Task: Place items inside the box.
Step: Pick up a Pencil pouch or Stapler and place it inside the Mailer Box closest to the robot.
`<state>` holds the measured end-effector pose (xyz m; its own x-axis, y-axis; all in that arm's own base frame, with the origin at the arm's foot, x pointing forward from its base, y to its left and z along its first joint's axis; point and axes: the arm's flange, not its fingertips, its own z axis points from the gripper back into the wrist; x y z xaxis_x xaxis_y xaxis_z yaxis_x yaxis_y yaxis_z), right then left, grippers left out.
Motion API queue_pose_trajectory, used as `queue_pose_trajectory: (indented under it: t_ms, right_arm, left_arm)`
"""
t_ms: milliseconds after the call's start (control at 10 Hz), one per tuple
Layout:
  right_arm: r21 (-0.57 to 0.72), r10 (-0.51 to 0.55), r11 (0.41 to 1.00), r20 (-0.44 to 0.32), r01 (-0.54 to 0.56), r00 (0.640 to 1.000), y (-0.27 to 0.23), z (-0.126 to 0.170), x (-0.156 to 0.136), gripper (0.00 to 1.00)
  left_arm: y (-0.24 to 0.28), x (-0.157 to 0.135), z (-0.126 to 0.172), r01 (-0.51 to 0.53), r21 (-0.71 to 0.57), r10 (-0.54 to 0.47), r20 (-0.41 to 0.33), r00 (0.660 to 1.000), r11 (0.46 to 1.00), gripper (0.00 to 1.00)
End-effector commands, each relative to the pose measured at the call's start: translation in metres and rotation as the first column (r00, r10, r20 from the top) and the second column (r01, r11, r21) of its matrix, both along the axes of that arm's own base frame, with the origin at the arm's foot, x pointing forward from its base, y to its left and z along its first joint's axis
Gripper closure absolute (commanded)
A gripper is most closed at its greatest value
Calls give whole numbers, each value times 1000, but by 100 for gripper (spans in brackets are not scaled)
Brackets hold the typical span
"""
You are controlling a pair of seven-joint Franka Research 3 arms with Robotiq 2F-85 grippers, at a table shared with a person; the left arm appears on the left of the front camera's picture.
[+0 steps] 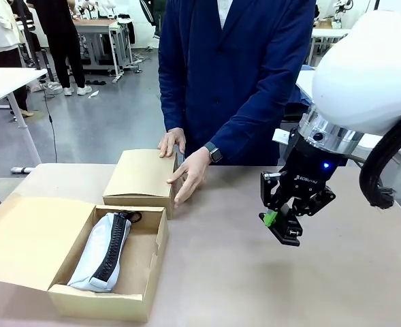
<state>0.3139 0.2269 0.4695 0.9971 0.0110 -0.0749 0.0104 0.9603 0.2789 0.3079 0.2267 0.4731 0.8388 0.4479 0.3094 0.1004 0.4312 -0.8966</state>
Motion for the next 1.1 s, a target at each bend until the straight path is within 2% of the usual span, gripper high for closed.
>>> queue_pose_trajectory:
  t_ms: [0,400,500,600,700,800,900,1000]
  right_arm:
    - [13,9,1000,14,-9,1000,12,5,2,64]
    - [24,36,999,26,-37,999,22,6,3,64]
    - [73,48,996,67,-53,997,37,4,6,64]
    - [145,40,988,147,-61,988,60,4,10,64]
    - [224,88,966,190,-130,978,84,2,11,64]
    - [291,113,942,192,-167,975,109,-2,10,64]
    - [326,115,932,157,-161,981,135,-8,6,64]
    - [352,104,923,166,-158,981,159,-14,-1,70]
  left_arm:
    - [-1,-1,0,7,-5,-7,24,1000,1000,0]
    - [-1,-1,0,7,-5,-7,24,1000,1000,0]
    - [-1,-1,0,7,-5,-7,24,1000,1000,0]
    - [-1,-1,0,7,-5,-7,24,1000,1000,0]
    - [-1,-1,0,7,-5,-7,24,1000,1000,0]
    - [-1,-1,0,7,-5,-7,24,1000,1000,0]
    - [-1,-1,0,7,-5,-7,24,1000,1000,0]
    - [-1,-1,0,7,-5,-7,24,1000,1000,0]
